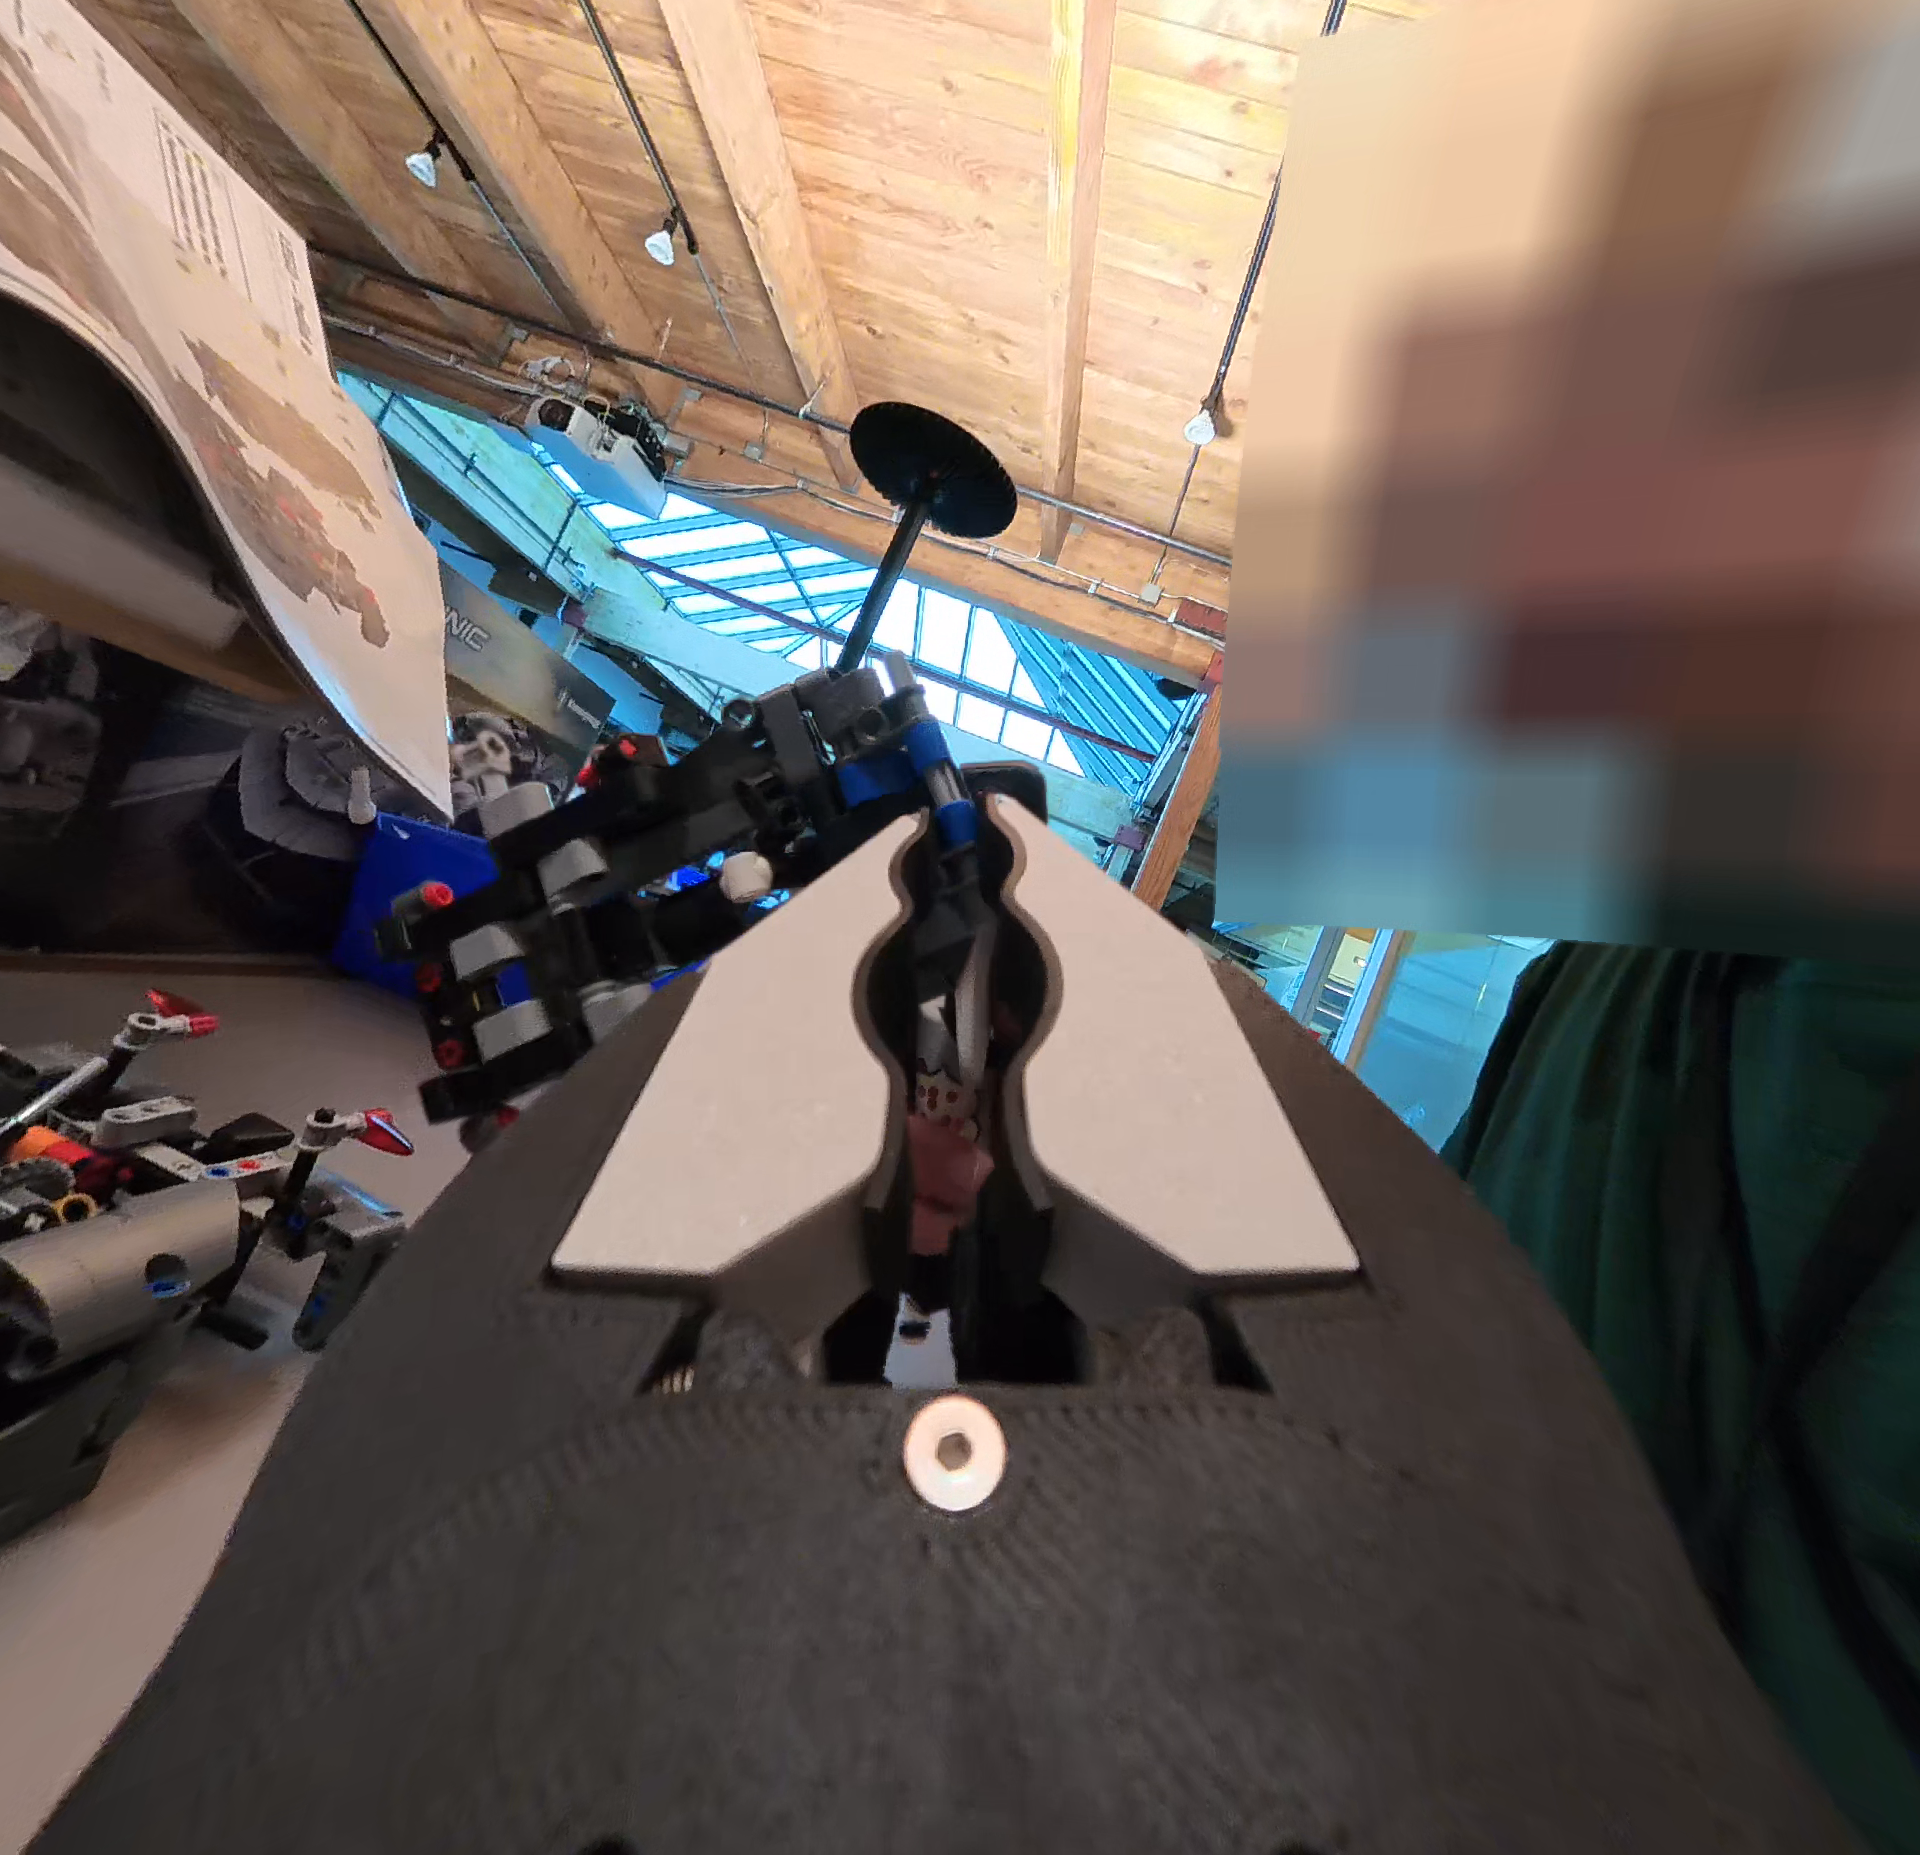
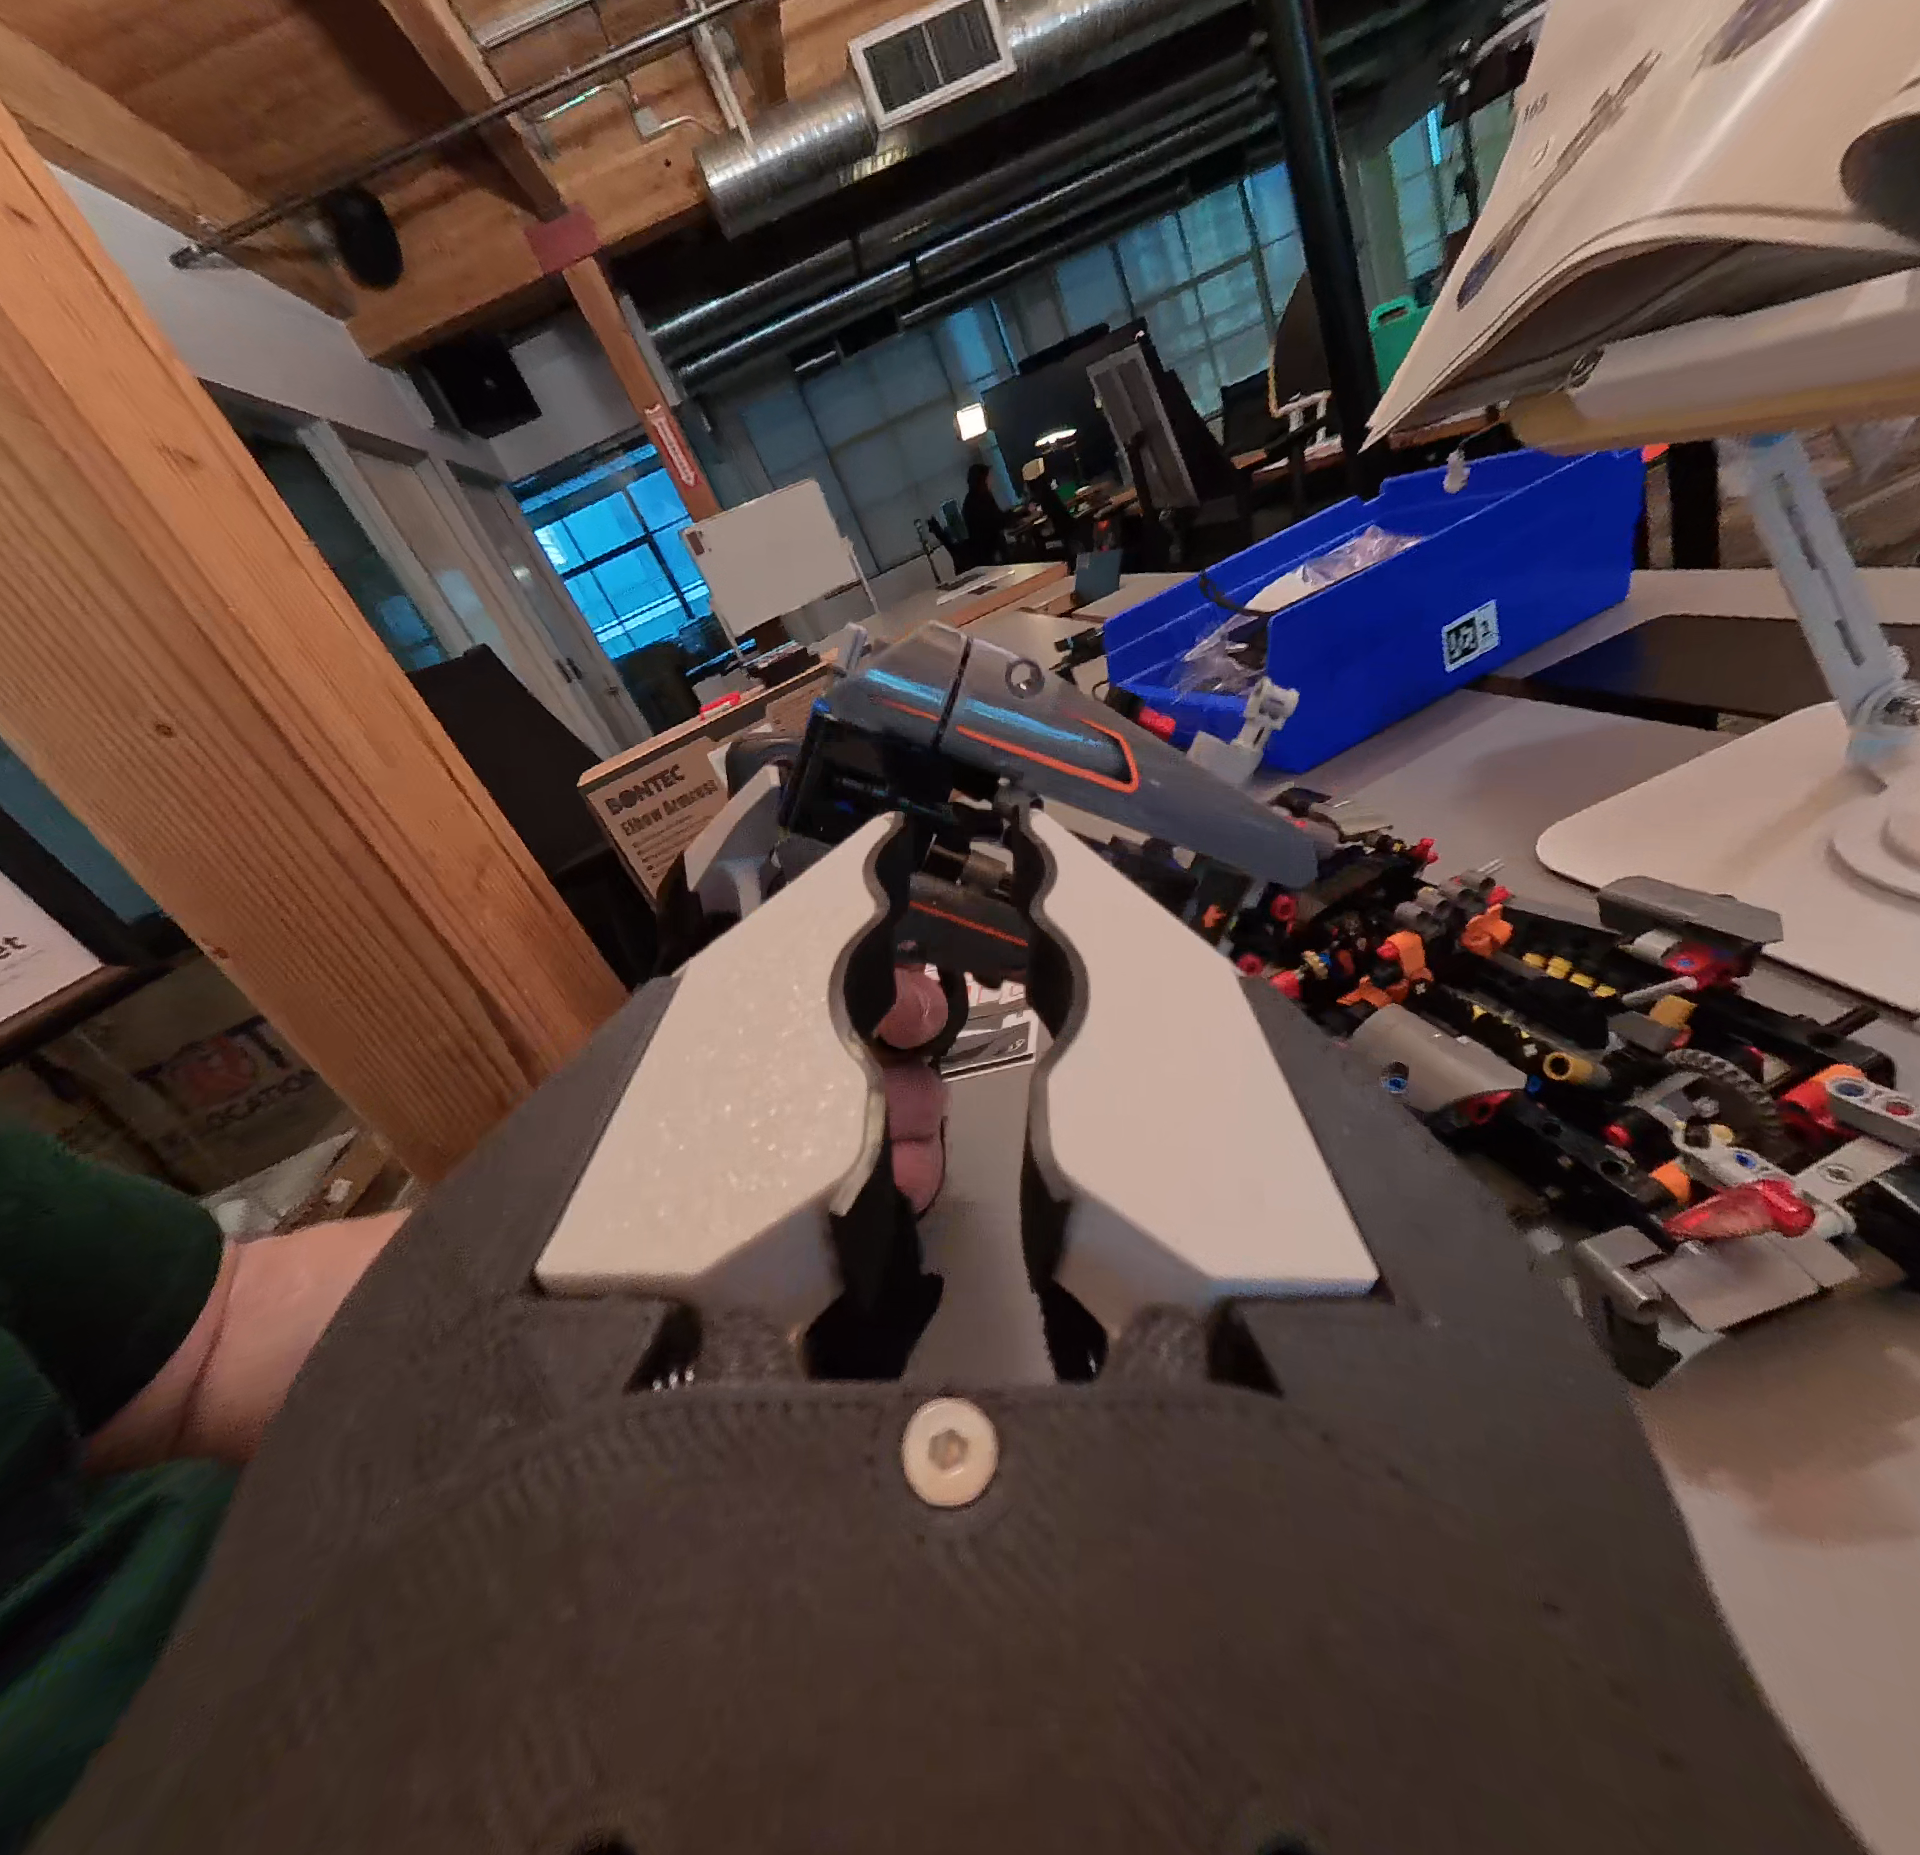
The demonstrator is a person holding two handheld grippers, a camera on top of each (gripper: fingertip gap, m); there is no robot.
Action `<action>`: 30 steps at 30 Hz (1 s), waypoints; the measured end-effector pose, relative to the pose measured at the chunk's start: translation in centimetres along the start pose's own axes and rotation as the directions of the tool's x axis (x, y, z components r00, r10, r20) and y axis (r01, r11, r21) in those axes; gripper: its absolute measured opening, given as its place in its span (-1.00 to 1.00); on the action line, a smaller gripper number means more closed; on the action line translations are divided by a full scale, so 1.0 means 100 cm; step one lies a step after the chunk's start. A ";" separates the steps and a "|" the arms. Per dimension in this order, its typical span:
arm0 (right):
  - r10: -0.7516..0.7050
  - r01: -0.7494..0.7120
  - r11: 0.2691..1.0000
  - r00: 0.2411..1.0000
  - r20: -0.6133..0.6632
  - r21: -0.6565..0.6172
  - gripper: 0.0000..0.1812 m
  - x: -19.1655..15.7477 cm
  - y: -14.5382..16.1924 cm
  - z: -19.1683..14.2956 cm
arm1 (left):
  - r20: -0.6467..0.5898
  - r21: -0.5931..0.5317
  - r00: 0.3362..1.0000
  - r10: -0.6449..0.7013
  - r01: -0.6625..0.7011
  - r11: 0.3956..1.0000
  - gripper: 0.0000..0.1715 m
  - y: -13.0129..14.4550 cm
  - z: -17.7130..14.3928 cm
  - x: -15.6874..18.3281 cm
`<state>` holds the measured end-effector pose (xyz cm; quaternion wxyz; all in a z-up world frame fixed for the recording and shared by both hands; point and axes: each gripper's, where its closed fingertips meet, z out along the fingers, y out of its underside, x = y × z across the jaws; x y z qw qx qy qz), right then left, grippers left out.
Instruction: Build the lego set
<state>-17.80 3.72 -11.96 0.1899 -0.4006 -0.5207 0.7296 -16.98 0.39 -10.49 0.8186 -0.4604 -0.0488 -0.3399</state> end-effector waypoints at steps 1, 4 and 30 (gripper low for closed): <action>0.009 -0.009 1.000 1.000 0.012 -0.009 -0.80 -0.001 0.002 0.001 | -0.003 0.004 1.000 0.001 -0.001 1.000 -0.94 -0.002 -0.001 0.001; 0.015 -0.014 1.000 1.000 0.026 -0.025 -0.75 -0.001 0.004 0.002 | 0.010 0.009 1.000 0.006 -0.006 1.000 -0.94 -0.006 -0.003 -0.001; 0.390 -0.406 0.914 0.881 0.270 0.007 -0.70 0.010 0.005 -0.005 | -0.178 -0.791 0.188 0.966 -0.612 -0.027 -0.91 0.053 0.016 -0.023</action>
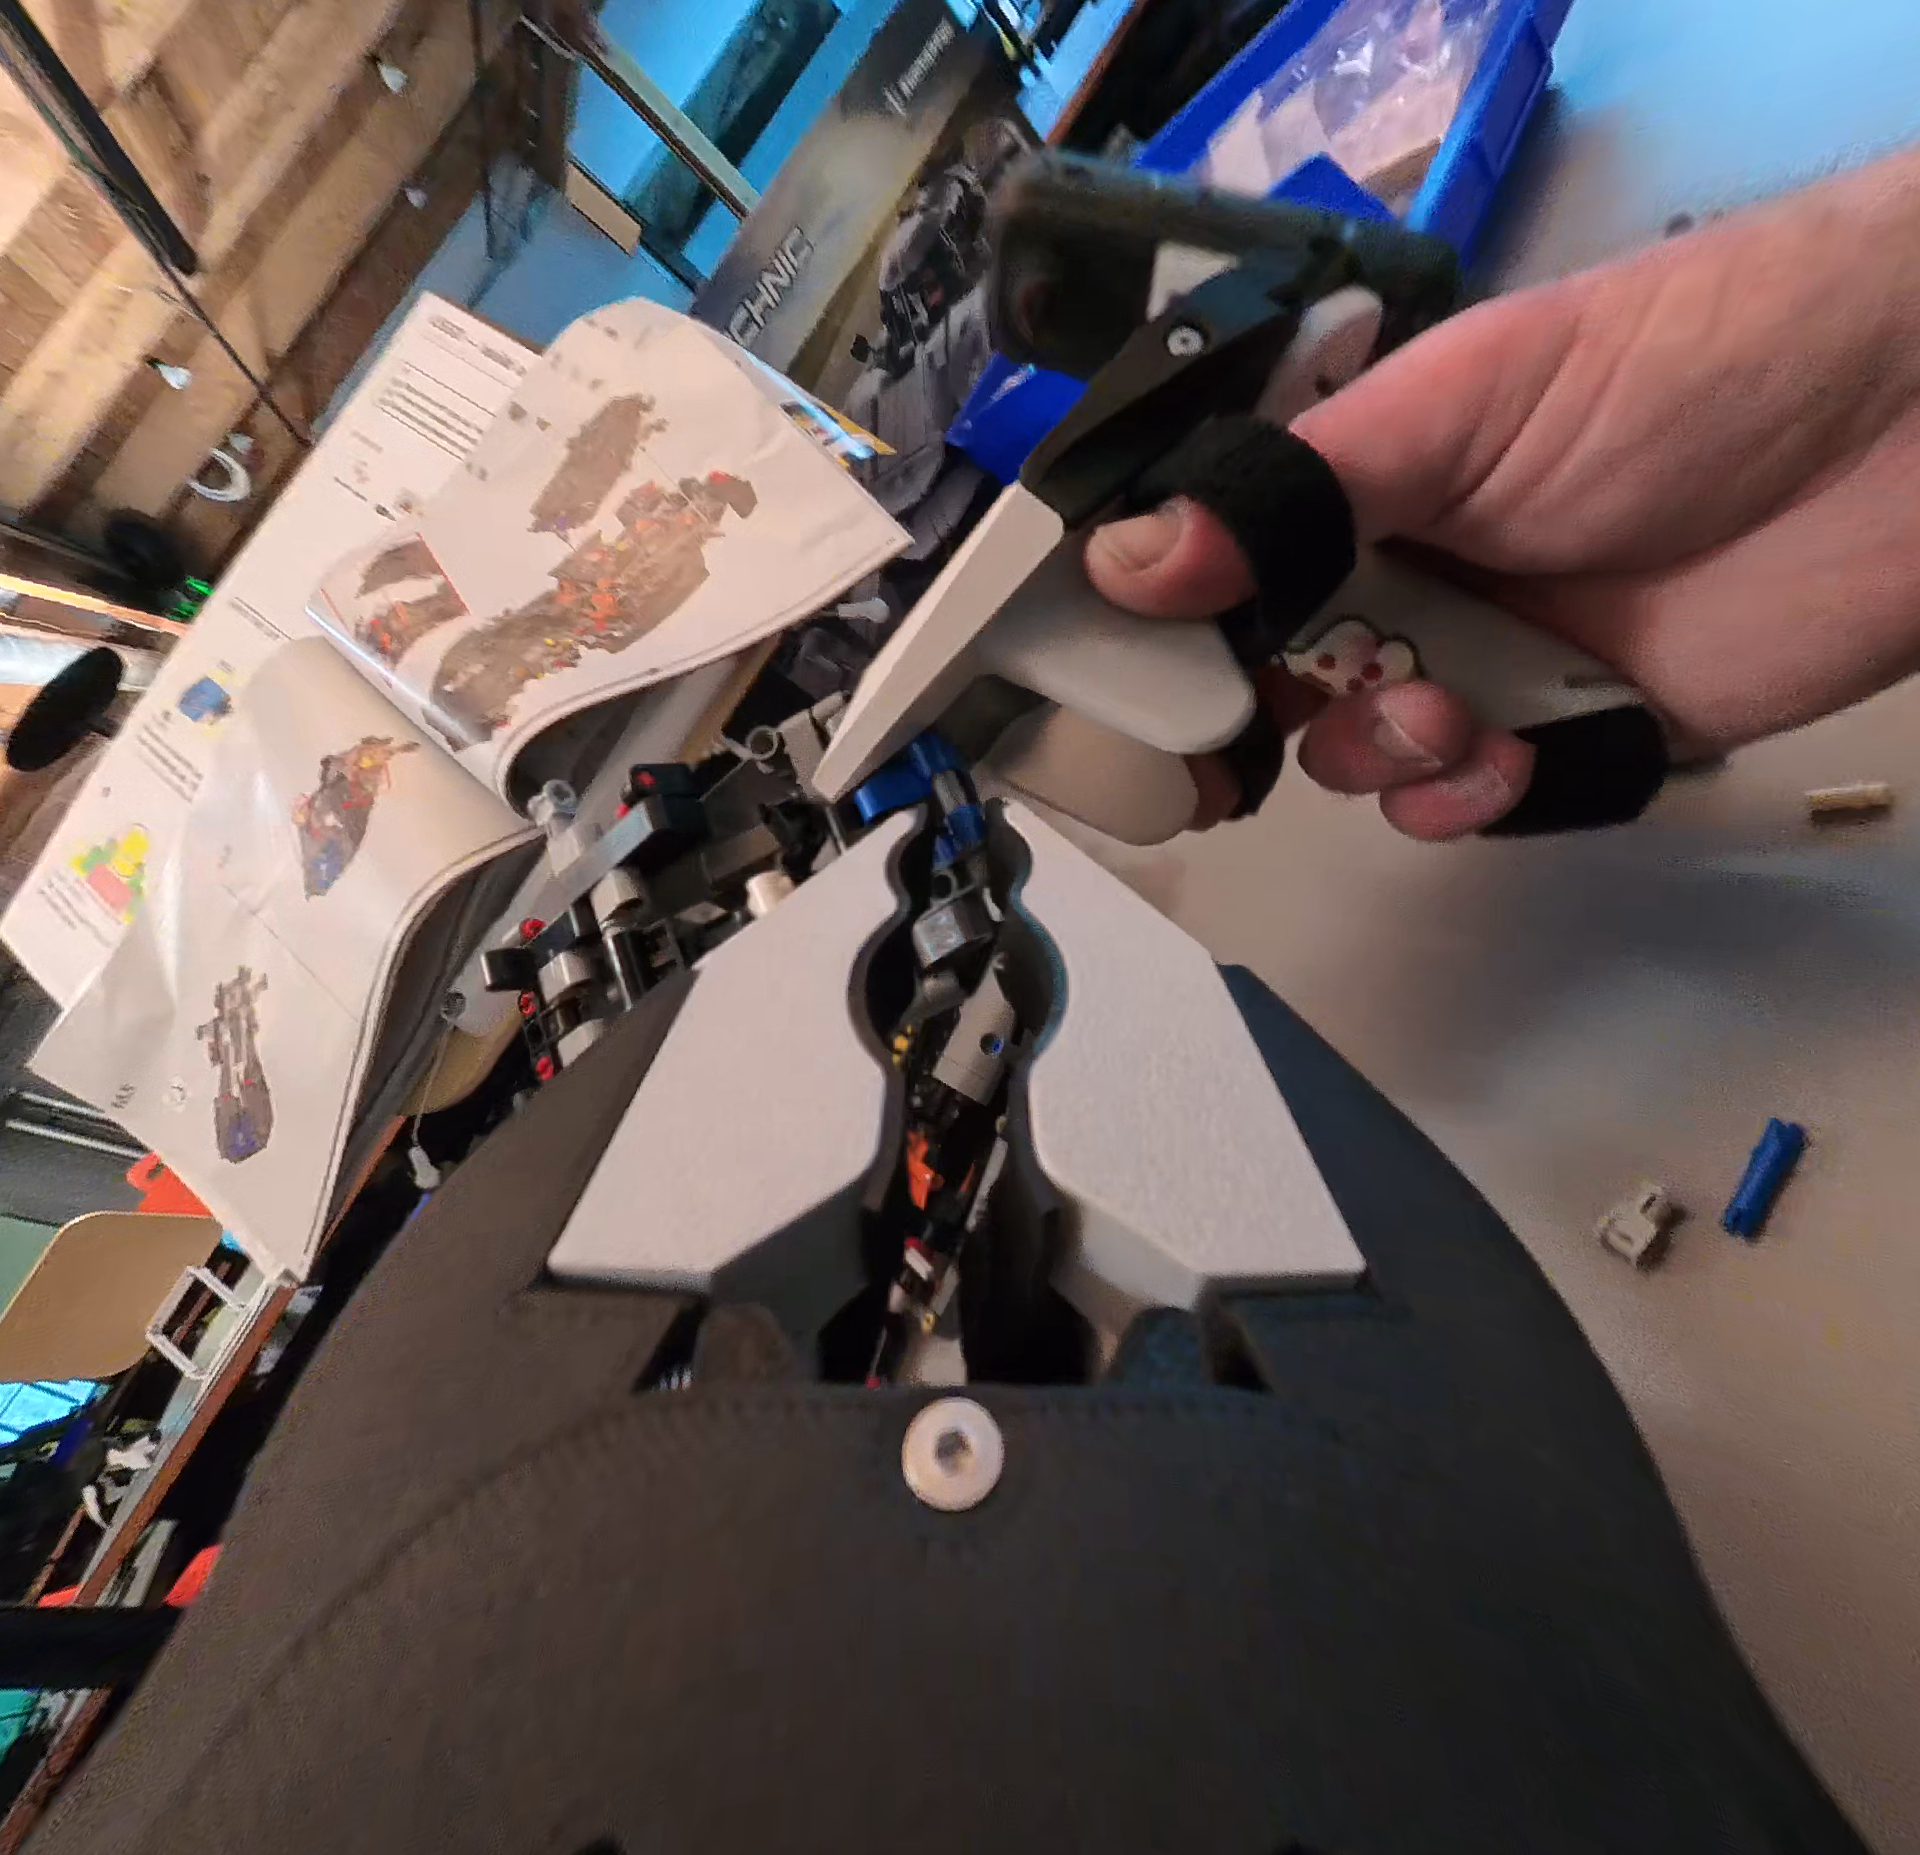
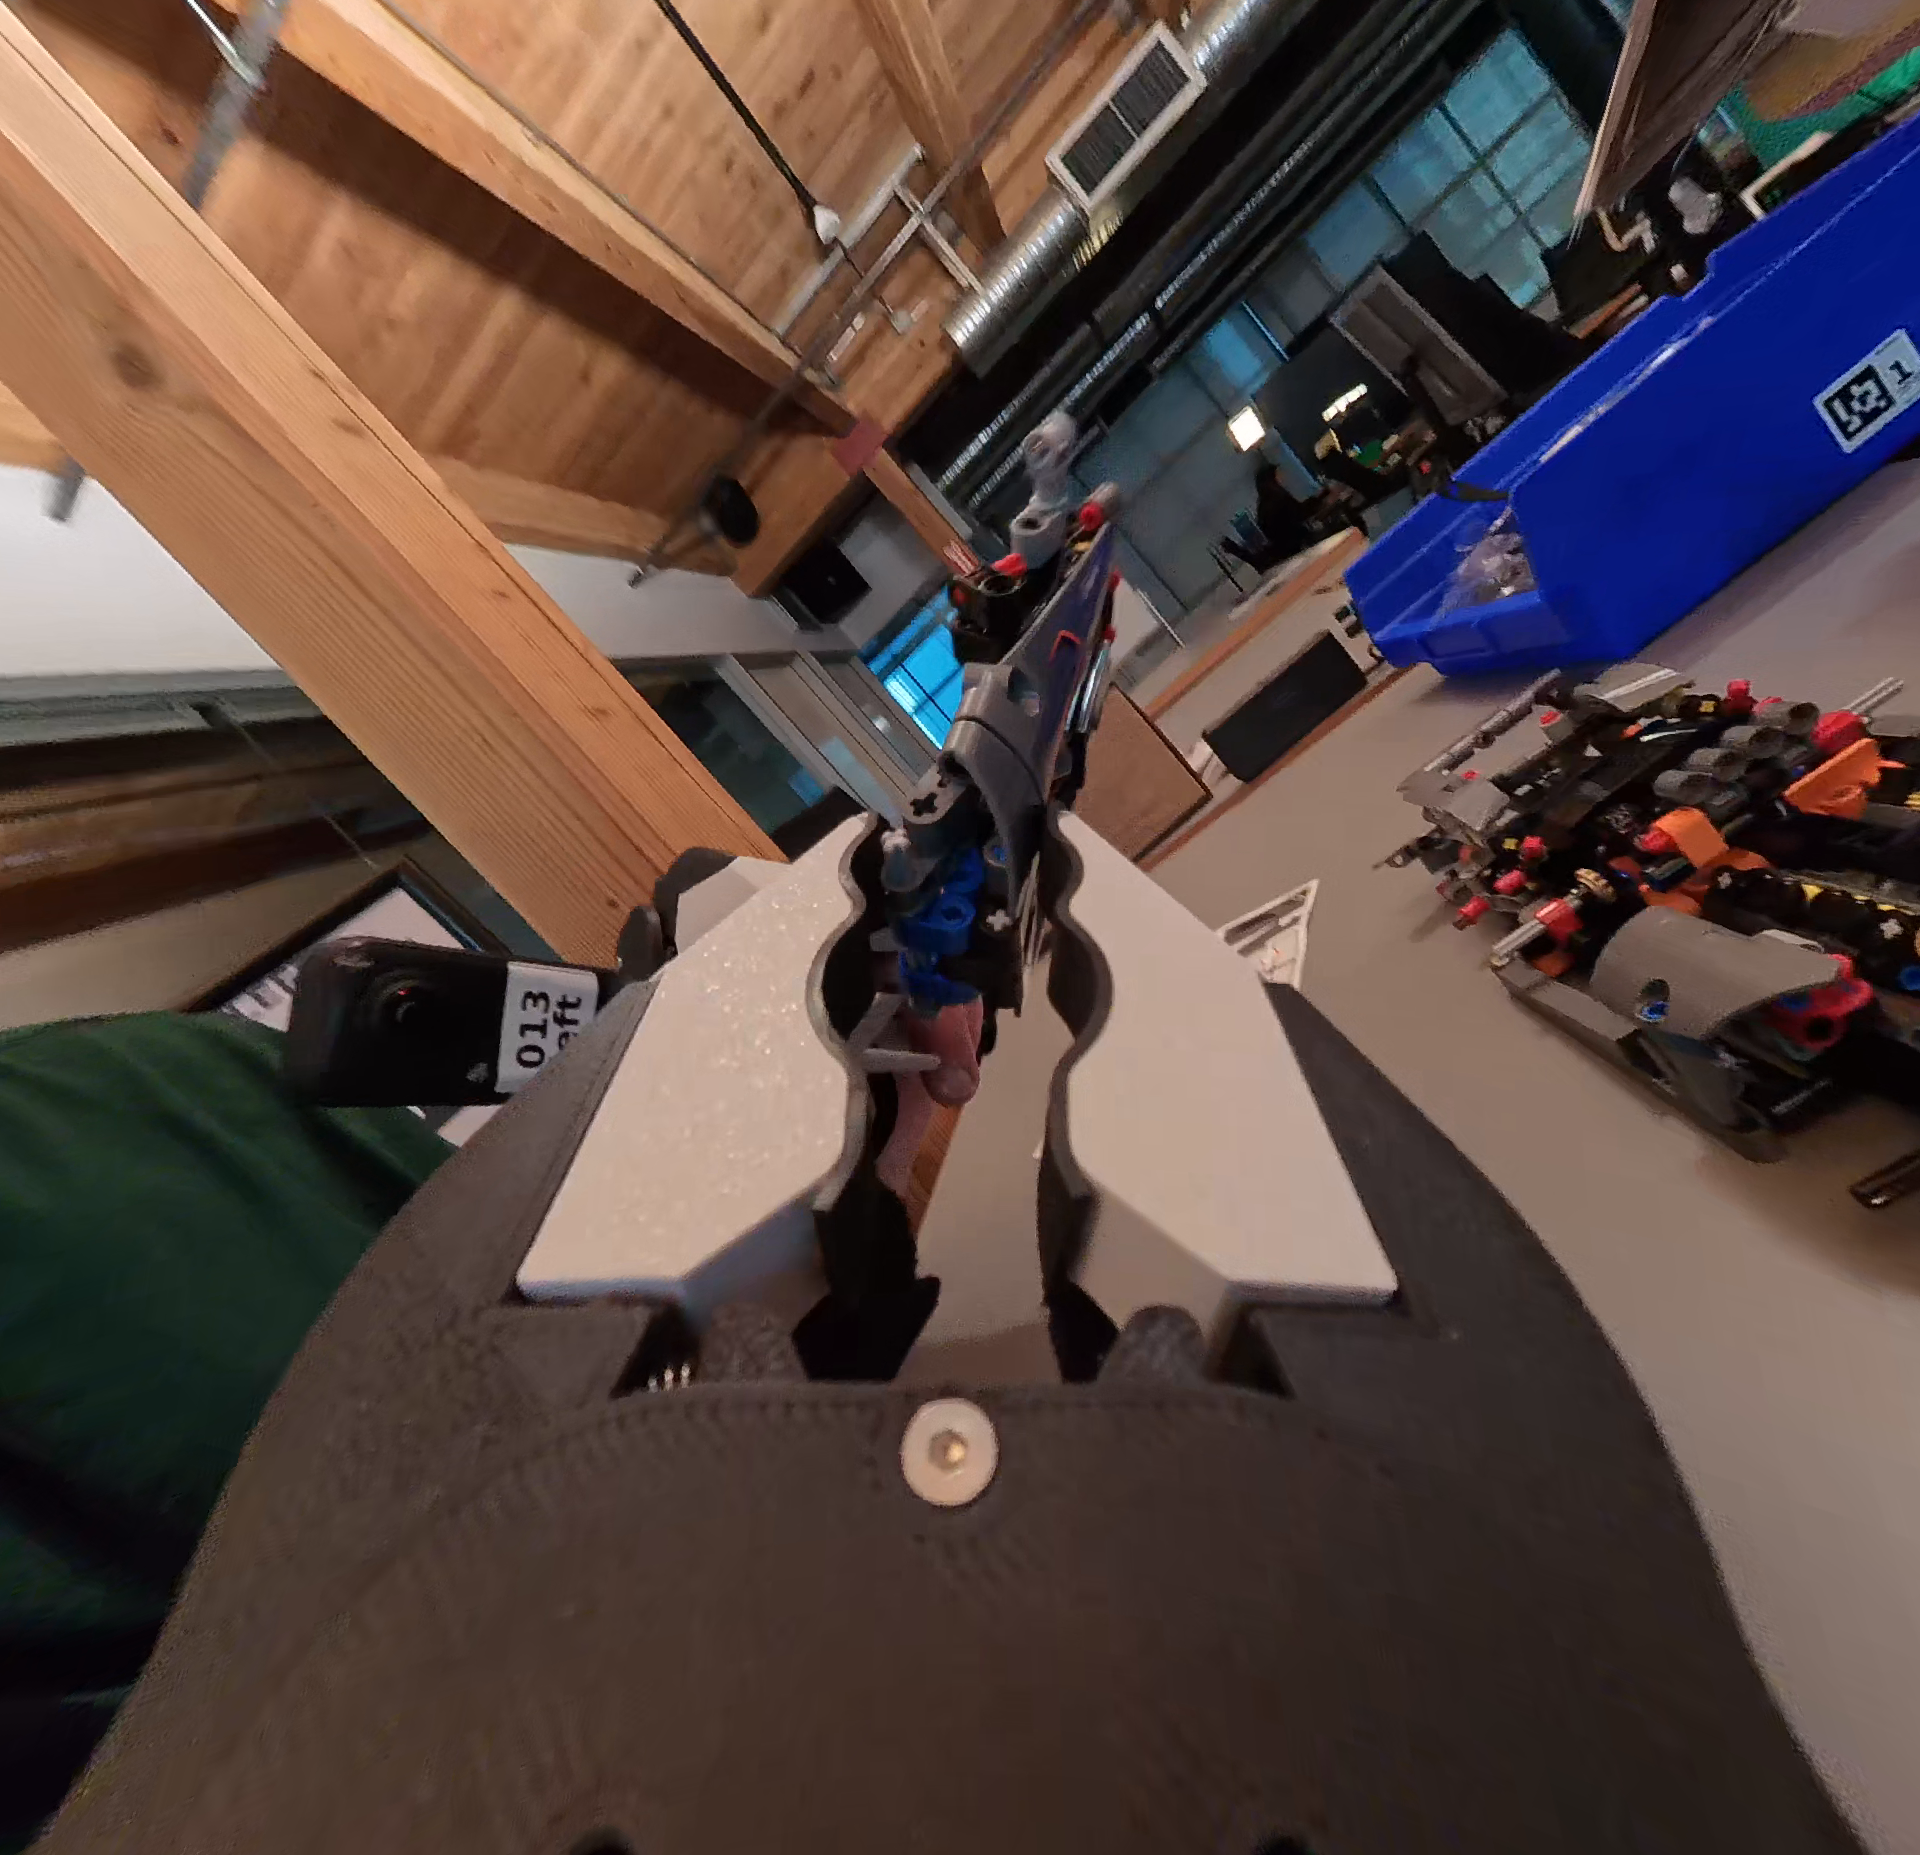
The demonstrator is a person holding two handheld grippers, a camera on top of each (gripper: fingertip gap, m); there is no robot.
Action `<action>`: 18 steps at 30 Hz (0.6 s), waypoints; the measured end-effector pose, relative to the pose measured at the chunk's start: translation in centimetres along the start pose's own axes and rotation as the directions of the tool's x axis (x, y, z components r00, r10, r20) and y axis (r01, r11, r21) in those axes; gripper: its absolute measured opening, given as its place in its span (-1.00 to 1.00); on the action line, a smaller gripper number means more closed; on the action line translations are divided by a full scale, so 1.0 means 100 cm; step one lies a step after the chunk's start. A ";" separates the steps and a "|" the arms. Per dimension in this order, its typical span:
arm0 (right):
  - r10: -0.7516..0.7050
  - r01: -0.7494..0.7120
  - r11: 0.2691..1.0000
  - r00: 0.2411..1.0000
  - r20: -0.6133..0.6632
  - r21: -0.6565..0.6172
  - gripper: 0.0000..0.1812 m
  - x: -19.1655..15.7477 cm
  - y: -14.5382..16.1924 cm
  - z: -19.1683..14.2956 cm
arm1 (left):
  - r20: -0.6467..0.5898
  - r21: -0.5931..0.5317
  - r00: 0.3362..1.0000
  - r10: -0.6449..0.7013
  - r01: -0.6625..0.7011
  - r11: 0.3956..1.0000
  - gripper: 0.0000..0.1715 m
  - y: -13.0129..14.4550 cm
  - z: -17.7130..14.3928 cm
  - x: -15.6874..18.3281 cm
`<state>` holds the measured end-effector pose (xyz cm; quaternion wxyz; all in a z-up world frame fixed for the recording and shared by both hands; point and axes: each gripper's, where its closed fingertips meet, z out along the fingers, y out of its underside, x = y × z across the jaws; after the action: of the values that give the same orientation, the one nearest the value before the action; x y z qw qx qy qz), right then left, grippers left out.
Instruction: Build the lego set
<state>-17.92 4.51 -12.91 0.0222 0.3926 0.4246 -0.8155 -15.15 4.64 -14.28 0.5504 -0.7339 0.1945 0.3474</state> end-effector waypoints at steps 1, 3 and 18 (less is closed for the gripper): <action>0.016 -0.016 1.000 1.000 0.016 0.021 -0.72 0.000 -0.003 -0.002 | 0.012 0.022 1.000 -0.018 0.018 1.000 -0.87 -0.004 -0.002 -0.002; 0.031 -0.033 0.998 0.998 0.046 0.047 -0.73 -0.003 -0.008 -0.005 | 0.028 0.063 0.997 -0.075 0.073 0.995 -0.79 -0.009 -0.009 -0.009; 0.057 -0.057 0.998 0.998 -0.001 -0.014 -0.76 0.010 0.005 -0.002 | -0.115 0.030 0.821 -0.560 0.566 0.824 -0.70 0.032 -0.028 -0.009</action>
<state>-18.32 4.60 -13.99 0.0480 0.4047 0.4190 -0.8114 -17.07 0.85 -15.34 0.6406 -0.7575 0.0074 0.1256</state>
